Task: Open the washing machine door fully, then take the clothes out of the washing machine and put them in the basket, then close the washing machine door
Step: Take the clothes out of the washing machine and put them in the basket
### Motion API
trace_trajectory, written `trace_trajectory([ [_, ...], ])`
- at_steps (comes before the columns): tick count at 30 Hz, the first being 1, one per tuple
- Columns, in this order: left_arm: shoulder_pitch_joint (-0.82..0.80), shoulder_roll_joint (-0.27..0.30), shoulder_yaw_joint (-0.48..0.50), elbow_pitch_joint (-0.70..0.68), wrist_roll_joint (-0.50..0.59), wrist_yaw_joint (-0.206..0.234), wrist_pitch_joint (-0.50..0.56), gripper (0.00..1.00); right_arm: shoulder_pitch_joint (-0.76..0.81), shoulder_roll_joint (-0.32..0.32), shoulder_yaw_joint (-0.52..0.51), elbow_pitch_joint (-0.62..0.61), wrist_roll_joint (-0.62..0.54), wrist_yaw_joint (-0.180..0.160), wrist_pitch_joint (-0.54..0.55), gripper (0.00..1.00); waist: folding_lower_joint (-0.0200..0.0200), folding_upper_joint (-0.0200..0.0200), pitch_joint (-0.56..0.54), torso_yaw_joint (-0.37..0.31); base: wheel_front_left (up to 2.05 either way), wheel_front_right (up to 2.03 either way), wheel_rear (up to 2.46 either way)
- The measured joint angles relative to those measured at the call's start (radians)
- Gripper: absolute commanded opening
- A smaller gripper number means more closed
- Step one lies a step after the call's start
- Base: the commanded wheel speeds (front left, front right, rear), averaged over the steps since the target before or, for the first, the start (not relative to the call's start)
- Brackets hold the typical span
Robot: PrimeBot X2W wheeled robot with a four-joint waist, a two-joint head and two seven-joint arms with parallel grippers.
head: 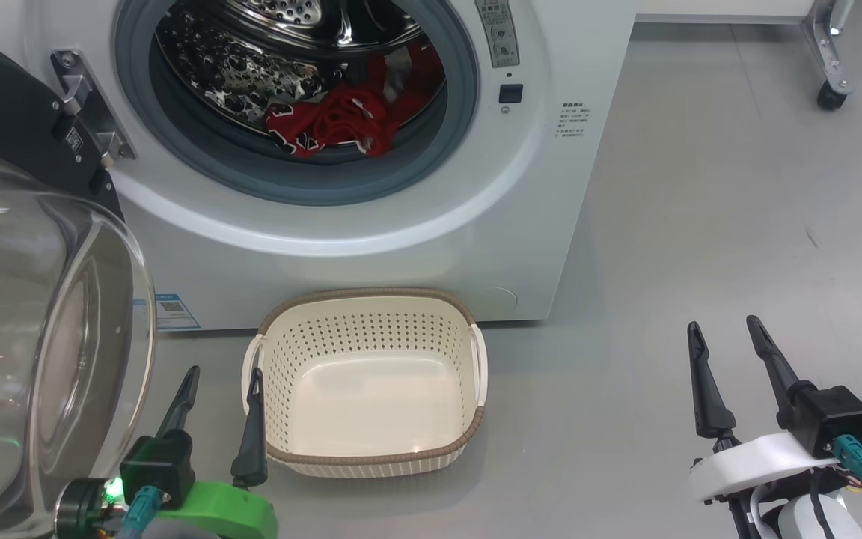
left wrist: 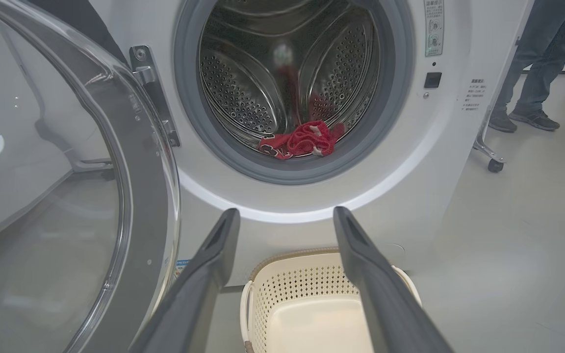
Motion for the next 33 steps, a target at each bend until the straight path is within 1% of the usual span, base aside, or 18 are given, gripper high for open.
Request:
trace_trajectory([
  [14,-0.004,0.0,0.002,0.0,0.0,0.006,-0.009,1.0,-0.001,0.0,-0.002,0.0,0.001,0.0,0.0,1.0,0.0,0.0,0.01,0.002,0.52,-0.52,0.0],
  [33,-0.009,0.0,-0.002,0.017,0.0,0.01,-0.009,1.0,-0.005,0.0,-0.002,0.006,0.002,0.001,0.0,1.0,0.0,0.0,0.009,0.004,0.04,-0.04,0.0],
])
